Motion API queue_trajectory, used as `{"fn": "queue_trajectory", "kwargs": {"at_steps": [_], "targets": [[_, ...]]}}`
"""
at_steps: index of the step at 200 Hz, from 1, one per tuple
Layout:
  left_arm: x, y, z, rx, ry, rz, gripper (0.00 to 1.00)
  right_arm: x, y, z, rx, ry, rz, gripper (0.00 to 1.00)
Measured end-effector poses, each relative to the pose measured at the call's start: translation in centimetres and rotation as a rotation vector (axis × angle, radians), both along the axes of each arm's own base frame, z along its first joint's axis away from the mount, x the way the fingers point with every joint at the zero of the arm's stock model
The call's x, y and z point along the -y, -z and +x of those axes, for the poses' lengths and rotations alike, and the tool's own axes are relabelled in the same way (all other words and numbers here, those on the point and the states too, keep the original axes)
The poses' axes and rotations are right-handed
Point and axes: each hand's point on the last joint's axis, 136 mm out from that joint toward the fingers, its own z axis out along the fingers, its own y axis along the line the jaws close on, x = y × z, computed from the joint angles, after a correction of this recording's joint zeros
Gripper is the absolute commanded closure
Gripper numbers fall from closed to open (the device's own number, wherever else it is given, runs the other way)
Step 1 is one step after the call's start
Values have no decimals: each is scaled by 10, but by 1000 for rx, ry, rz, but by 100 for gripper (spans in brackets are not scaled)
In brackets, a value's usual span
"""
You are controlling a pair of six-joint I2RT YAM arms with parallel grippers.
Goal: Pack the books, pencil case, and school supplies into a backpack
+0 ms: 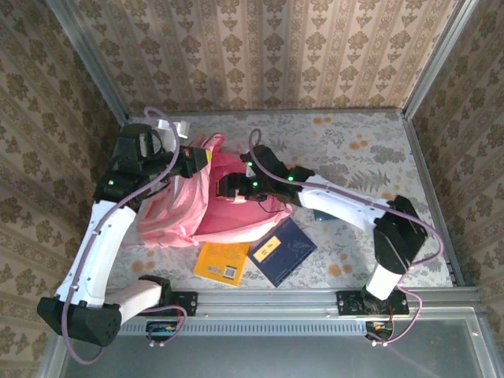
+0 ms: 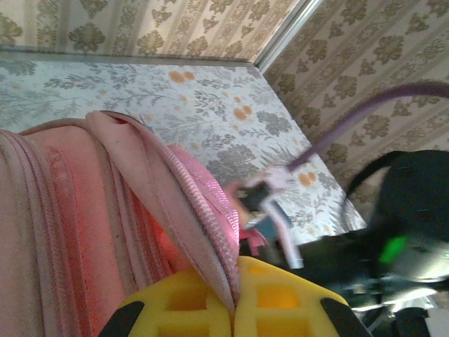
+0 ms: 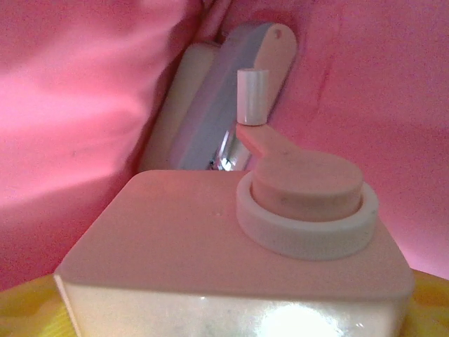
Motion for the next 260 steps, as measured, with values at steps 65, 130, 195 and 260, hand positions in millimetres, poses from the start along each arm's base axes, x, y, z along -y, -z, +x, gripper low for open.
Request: {"fn": "queue_trajectory", "kwargs": {"at_steps": [65,130,195,260], "targets": [[0,-21,3,10,34,-53,100,-72,15,22,-100,65,175,37],[8,-30,-3,17,102,-87,100,-98,-5,37,-78,171,310,33],[8,-30,-2,26,102,-82,100,-113,25,64,-87,259,283,0],[7,-32,-3,46,105,-62,100,-105,28,68,-8,256,239,0]]}}
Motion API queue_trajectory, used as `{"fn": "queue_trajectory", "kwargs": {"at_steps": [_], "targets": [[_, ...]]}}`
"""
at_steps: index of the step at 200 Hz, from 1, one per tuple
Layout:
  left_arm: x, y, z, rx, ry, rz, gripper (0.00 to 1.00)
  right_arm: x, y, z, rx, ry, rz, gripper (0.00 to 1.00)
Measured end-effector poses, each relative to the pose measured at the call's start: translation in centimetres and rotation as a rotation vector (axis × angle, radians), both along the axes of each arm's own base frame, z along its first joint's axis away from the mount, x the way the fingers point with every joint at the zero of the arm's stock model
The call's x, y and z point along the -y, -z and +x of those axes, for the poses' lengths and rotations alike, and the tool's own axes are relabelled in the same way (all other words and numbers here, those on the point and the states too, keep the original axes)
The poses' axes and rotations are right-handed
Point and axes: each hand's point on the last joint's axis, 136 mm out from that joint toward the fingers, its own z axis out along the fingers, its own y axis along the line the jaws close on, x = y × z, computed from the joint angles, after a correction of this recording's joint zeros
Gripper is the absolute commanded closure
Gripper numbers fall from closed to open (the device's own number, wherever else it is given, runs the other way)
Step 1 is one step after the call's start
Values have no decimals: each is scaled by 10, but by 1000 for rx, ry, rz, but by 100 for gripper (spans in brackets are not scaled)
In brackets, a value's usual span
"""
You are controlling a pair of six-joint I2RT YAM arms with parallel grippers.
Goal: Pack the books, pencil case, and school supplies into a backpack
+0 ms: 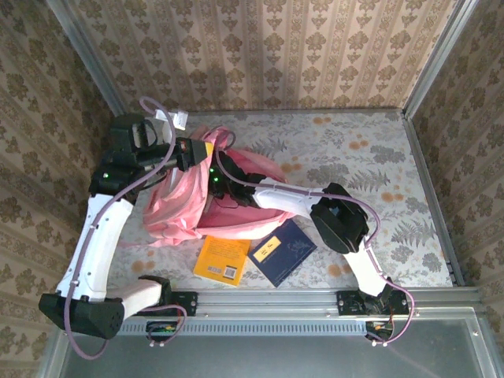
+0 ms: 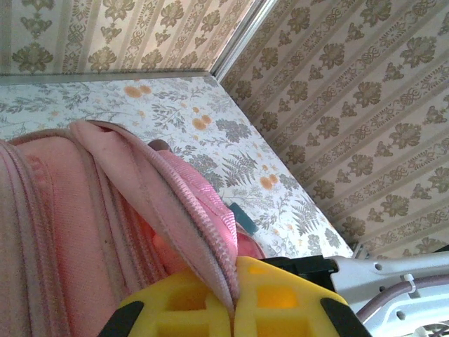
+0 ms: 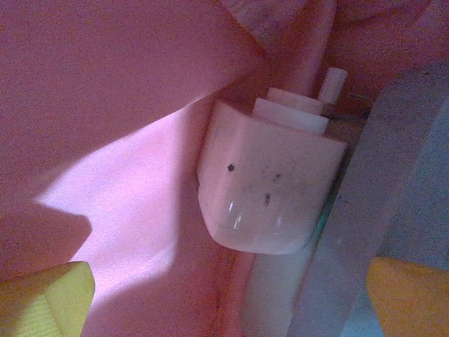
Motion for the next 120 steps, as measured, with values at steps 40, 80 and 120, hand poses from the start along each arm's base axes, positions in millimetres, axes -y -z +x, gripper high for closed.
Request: {"fn": "queue_trajectory", "kwargs": {"at_steps": [40,80,120], "targets": [[-2,-2,1,27,-9,18,100,11,-18,-8,119,-65,-62,0],[-9,0,3,49,-50,55,100,35,-71,-27,299,-119,-69,0],[-20,1,7,60,-117,86,100,62,-96,-32,370,-104,-50,1]]}}
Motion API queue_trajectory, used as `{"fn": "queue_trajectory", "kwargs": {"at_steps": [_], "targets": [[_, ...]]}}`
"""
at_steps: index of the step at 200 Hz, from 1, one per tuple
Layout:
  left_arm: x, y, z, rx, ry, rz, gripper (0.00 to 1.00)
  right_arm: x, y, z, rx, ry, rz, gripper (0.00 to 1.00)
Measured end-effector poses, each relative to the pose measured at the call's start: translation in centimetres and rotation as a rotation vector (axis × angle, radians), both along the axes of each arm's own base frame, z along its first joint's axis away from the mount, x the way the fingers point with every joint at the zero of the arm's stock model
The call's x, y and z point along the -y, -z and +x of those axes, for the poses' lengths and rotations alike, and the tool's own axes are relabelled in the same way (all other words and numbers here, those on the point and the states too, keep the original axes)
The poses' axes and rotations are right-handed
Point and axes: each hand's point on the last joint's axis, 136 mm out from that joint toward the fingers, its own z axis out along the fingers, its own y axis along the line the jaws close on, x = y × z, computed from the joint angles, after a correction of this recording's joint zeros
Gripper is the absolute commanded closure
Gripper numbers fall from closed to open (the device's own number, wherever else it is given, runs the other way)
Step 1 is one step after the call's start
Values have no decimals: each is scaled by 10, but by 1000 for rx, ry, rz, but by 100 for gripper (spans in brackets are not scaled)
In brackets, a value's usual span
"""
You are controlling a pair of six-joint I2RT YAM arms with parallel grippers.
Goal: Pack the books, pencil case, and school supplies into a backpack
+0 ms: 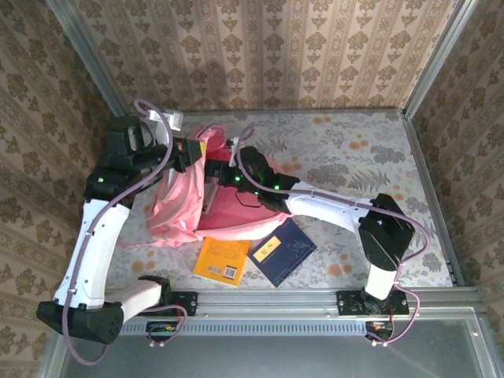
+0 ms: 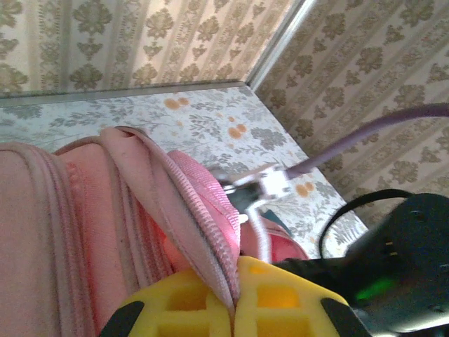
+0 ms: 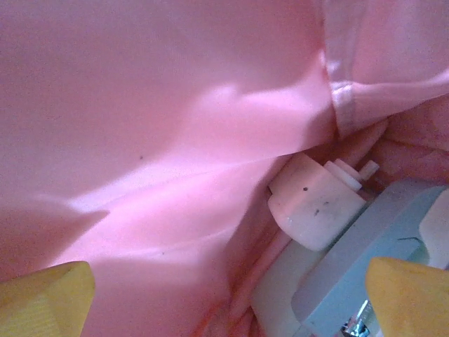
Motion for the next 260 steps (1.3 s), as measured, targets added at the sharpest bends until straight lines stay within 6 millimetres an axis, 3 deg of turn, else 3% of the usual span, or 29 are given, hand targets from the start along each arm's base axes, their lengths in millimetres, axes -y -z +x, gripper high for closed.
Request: {"fn": "queue_trajectory", "kwargs": {"at_steps": [38,92,121,160,193,221,260], "targets": [[-17,-1,11,23,-102,42,100,31,-11,-1,46,15,-18,6],[-54,-5,29,38,-299,146,100,78,-91,-34,243,9,-38,11],[-60,5,34,27,-325,153,100,117,-99,-46,290,58,-80,17],[-40,37,38,-45,-253,87,100,171,-49,-34,162,151,-232,15],[1,64,34,-100,-135,95,100,225,7,-24,-3,250,-409,10],[35,90,27,-146,-39,124,100,275,44,-11,-136,362,-514,10],[61,120,17,-186,38,151,100,333,112,14,-366,475,-599,9]]}}
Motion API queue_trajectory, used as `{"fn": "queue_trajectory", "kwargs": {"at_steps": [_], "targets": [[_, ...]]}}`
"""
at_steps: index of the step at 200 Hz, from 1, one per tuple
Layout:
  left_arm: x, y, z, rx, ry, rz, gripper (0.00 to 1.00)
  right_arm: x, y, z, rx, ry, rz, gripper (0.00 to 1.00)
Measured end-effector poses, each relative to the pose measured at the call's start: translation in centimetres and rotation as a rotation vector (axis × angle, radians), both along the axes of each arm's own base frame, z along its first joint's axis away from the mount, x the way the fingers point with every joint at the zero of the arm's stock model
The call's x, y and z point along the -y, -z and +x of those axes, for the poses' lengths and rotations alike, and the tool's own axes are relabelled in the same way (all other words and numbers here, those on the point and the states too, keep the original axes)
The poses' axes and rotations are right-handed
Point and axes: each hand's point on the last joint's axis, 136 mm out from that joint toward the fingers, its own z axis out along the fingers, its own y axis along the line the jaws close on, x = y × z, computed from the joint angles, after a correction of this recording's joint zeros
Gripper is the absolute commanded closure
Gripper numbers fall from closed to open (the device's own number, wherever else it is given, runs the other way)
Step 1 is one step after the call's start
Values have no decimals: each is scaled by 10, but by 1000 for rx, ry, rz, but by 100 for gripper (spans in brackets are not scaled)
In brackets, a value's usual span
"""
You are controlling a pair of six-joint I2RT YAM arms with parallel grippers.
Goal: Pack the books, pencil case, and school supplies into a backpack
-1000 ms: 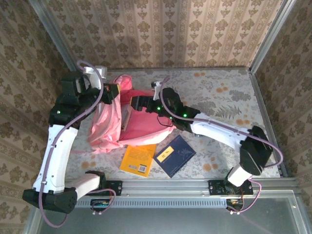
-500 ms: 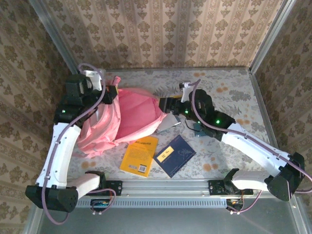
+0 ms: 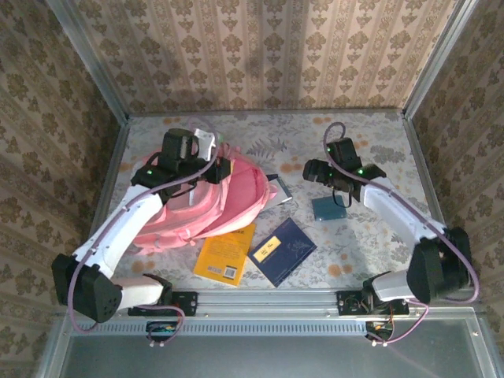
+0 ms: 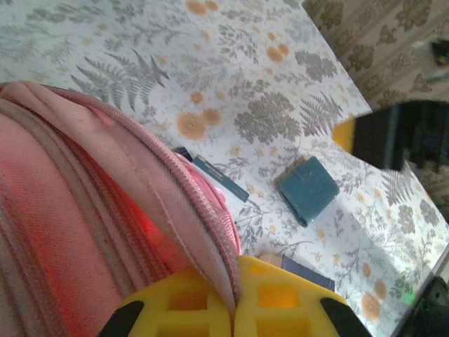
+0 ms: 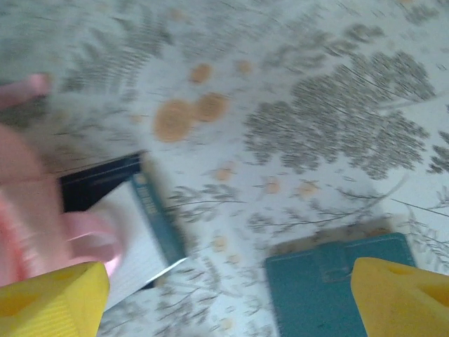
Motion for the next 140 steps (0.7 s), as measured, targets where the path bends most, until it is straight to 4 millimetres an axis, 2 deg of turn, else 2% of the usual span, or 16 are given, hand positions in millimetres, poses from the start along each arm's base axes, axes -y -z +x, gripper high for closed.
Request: {"fn": "queue_trajectory", "kwargs": {"at_steps": [28,52,70,91,127,140], "targets": [[6,10,-3,-15,20,7,100,31,46,3,-136,91,-17,9],[10,12,-5,-7,32,9,100,53,63,-3,-182,161,-13,8],[12,21,-7,-4,42,3,100,66,74,-6,-214,201,4,8],[14,32,-12,-23,55,7,100,70,92,-7,-256,214,37,8],[15,27,-10,-4,56,-5,100,61,120,-29,-323,203,105,9],[15,26,-10,-2,56,-6,100,59,122,-32,-306,196,116,10]]}}
